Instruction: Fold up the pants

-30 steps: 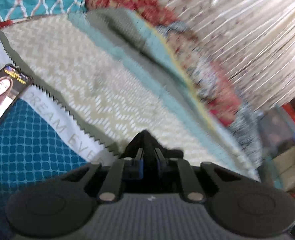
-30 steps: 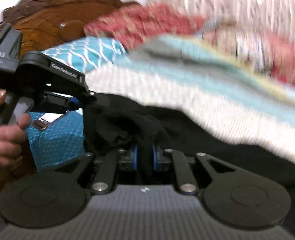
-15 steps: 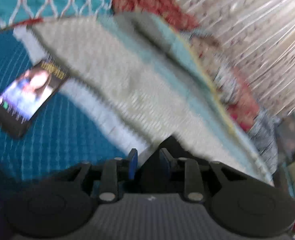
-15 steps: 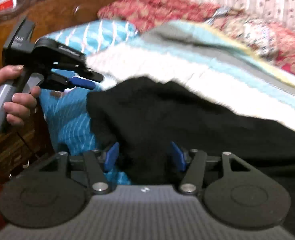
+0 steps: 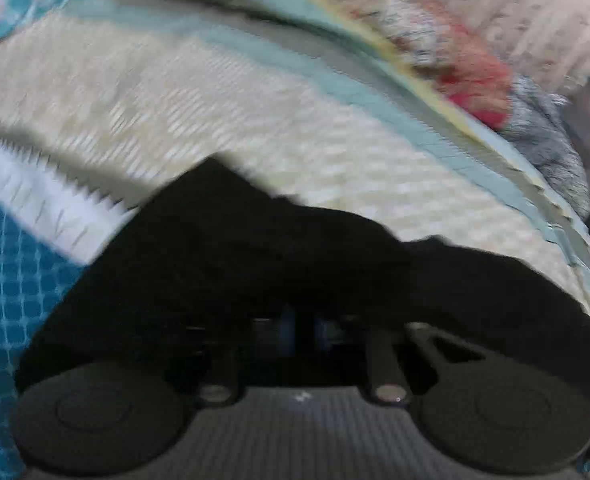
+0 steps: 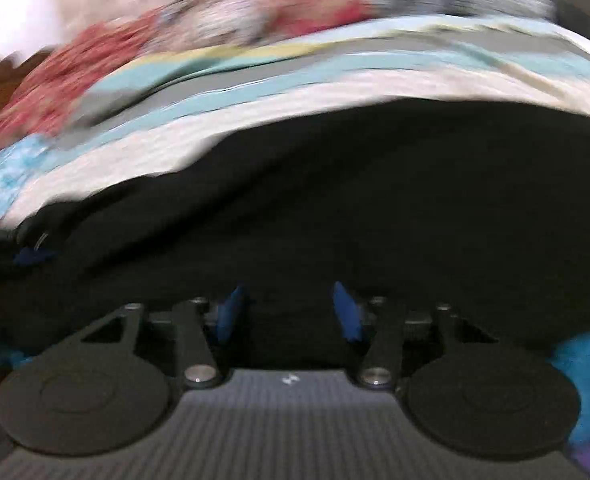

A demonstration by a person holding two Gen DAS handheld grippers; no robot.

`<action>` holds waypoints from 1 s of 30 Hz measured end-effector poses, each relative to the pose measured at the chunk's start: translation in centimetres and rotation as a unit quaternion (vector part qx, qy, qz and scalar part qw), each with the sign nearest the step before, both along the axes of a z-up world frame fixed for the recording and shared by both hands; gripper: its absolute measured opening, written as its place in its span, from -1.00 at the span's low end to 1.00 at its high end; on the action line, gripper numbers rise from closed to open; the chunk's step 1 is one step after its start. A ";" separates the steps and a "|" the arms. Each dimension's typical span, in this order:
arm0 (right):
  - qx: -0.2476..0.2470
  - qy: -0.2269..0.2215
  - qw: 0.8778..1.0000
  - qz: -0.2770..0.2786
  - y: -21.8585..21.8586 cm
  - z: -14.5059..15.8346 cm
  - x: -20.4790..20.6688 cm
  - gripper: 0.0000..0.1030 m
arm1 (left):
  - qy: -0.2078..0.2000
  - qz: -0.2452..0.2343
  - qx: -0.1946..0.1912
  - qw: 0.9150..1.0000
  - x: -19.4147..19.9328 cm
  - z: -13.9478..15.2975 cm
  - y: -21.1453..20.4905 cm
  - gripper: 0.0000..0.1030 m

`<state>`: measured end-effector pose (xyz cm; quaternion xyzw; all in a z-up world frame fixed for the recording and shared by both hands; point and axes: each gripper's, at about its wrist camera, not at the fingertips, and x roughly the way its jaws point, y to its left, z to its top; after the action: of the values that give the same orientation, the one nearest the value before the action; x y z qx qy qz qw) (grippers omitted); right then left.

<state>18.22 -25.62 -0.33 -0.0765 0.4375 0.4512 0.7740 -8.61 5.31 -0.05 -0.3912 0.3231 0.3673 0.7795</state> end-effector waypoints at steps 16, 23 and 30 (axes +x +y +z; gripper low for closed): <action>0.117 0.129 0.971 -0.166 -9.8 -1.7 7.3 -1.00 | 0.123 -0.035 0.101 0.987 4.3 4.8 -6.3 -0.35; 0.119 0.127 0.973 -0.151 -10.4 -1.1 6.9 -0.91 | 0.153 -0.081 0.134 0.976 8.6 6.4 -10.1 -0.05; 0.118 0.060 0.984 -0.120 -10.7 1.7 5.8 -0.25 | 0.162 -0.120 0.145 0.969 12.2 6.7 -12.9 -0.01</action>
<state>24.06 -36.37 1.34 0.0957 0.4327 0.4077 0.7984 3.60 -7.60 6.61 -0.1676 0.4327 0.3721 0.8039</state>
